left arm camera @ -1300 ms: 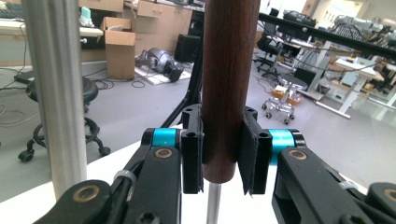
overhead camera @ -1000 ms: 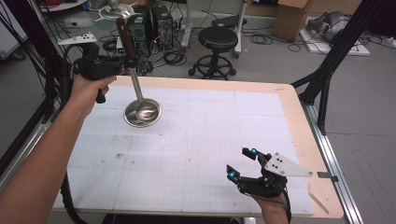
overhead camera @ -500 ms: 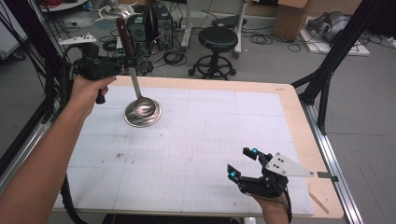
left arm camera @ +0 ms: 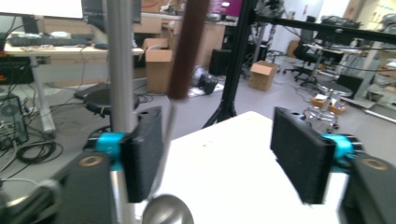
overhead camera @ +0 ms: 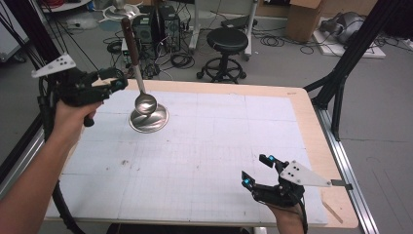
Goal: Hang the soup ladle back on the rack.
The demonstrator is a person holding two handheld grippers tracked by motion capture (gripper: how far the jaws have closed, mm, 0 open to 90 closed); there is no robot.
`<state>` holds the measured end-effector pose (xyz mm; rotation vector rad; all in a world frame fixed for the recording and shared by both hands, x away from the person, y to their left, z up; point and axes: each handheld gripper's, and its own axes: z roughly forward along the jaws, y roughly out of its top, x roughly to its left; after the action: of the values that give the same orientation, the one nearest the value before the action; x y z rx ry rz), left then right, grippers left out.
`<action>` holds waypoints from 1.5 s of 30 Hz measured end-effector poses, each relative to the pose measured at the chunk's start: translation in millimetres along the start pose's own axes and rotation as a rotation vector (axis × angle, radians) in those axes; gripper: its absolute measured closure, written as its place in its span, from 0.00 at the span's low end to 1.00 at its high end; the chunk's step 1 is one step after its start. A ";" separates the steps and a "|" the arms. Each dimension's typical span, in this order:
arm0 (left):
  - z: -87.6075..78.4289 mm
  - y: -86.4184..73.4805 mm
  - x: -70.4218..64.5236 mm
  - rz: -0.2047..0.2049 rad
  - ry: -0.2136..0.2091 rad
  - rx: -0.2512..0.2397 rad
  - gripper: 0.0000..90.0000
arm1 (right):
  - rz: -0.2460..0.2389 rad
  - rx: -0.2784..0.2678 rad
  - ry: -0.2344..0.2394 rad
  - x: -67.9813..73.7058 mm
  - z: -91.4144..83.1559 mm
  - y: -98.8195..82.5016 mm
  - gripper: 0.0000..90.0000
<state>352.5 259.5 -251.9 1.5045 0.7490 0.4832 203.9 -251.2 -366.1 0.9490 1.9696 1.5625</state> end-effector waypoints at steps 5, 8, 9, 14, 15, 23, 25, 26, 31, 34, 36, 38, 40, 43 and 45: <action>-18.1 -38.3 -17.8 0.015 -0.022 -0.004 0.19 | 0.004 0.023 -0.034 -6.0 -3.3 -7.3 0.23; -28.0 -62.5 -27.3 0.036 -0.034 -0.028 0.19 | 0.000 0.036 -0.049 -7.9 -6.2 -10.9 0.23; -31.1 -70.8 -30.8 0.039 -0.036 -0.042 0.19 | -0.004 0.039 -0.054 -8.3 -7.4 -12.0 0.23; -41.8 -104.3 -49.7 0.067 -0.036 -0.013 0.19 | 0.007 0.041 -0.060 -9.8 -13.1 -19.4 0.23; -43.3 -109.5 -53.6 0.068 -0.045 -0.004 0.19 | 0.005 0.042 -0.060 -9.3 -13.9 -20.4 0.23; -46.8 -141.3 -70.6 0.050 -0.079 0.037 0.20 | 0.001 0.029 -0.079 -8.4 -22.1 -23.1 0.23; -47.6 -144.6 -71.9 0.049 -0.076 0.039 0.20 | 0.002 0.030 -0.082 -8.1 -23.0 -24.5 0.23; -47.7 -146.1 -72.5 0.048 -0.074 0.035 0.20 | -0.001 0.028 -0.082 -8.3 -23.1 -25.0 0.23; -48.8 -153.0 -72.8 0.049 -0.077 0.049 0.20 | 0.008 0.027 -0.091 -9.7 -25.4 -27.4 0.23; -49.3 -155.6 -73.2 0.039 -0.080 0.052 0.20 | 0.013 0.023 -0.094 -10.1 -25.8 -27.6 0.23; -49.4 -155.7 -73.7 0.043 -0.079 0.050 0.20 | 0.012 0.020 -0.095 -9.7 -25.7 -27.6 0.23; -50.0 -155.3 -73.6 0.044 -0.081 0.049 0.20 | 0.014 0.017 -0.097 -9.6 -26.0 -27.4 0.23; -50.7 -155.4 -73.3 0.042 -0.078 0.052 0.20 | 0.013 0.017 -0.098 -9.5 -26.1 -27.4 0.23; -51.6 -155.8 -72.8 0.041 -0.075 0.054 0.20 | 0.013 0.019 -0.098 -9.5 -25.6 -27.6 0.23; -52.0 -156.0 -72.8 0.036 -0.074 0.054 0.20 | 0.010 0.022 -0.097 -9.5 -25.2 -27.9 0.23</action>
<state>240.2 238.8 -390.9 1.5803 0.6830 0.4353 185.6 -278.2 -387.2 1.0254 1.9214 1.4753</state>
